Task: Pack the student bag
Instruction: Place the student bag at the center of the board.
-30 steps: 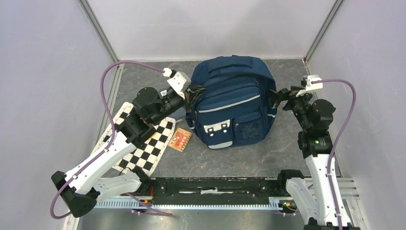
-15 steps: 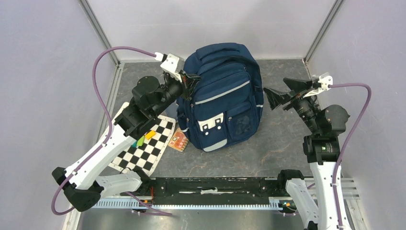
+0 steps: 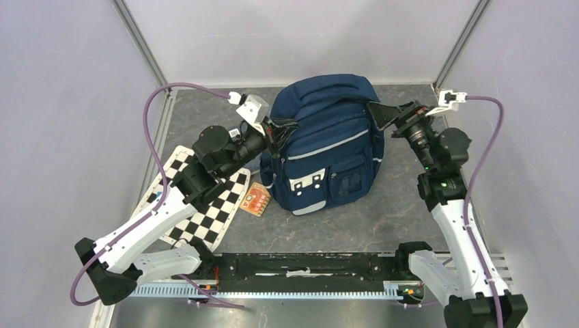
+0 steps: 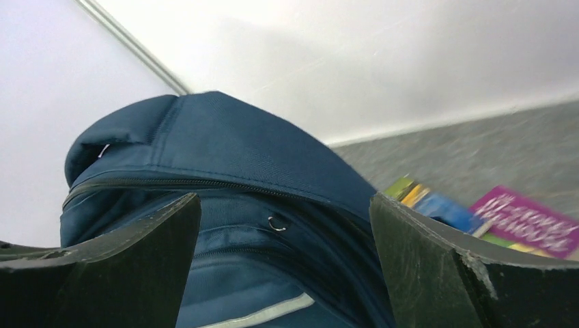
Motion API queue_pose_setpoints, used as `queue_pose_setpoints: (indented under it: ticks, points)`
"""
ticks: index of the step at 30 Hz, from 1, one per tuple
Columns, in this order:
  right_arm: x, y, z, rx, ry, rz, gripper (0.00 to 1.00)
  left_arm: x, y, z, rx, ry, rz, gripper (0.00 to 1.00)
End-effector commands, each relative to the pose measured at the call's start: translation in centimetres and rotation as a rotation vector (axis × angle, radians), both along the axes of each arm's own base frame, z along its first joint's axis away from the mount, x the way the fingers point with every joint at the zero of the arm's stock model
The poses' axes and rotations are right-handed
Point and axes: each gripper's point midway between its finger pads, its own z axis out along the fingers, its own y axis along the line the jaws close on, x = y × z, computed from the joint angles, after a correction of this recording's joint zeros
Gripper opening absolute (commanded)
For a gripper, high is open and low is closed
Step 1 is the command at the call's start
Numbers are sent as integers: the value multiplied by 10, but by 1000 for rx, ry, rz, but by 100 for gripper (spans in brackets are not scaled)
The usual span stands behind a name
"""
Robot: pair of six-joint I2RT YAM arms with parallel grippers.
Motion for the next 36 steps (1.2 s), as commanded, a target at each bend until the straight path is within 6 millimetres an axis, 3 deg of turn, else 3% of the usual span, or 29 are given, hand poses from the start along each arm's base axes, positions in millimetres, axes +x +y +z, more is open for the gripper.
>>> queue_pose_setpoints:
  ticks: [1,5,10,12,18,21,24,26,28,31,33,35,36]
  points:
    - [0,28,13,194,2,66,98,-24,-4,41,-83,-175,-101,2]
    - [-8,61,6,247,30,132,98,-25,-4,39,-70,-189,-108,2]
    - [0,77,-7,130,43,86,98,-39,-9,39,-48,-229,-185,2]
    - [10,68,-13,13,51,12,98,-42,-8,41,-51,-235,-194,2]
    - [23,14,-14,-270,14,-287,98,-47,-3,41,-50,-251,-194,2]
    - [30,9,-14,-396,-13,-314,94,-50,-3,38,-46,-252,-209,2]
    - [38,23,-13,-516,-61,-249,91,-54,-4,36,-39,-249,-232,2]
    - [41,31,-11,-586,-115,-216,86,-57,-5,35,-35,-244,-246,2]
    - [42,33,-5,-625,-175,-211,73,-58,-5,30,-26,-226,-255,2]
    - [40,23,5,-670,-238,-274,29,-61,-5,20,7,-188,-268,2]
    - [36,12,17,-669,-262,-337,5,-61,-2,9,45,-150,-265,12]
    - [31,0,31,-652,-287,-396,0,-61,5,-11,95,-95,-244,60]
    - [28,-4,37,-647,-306,-406,0,-61,9,-19,114,-76,-225,76]
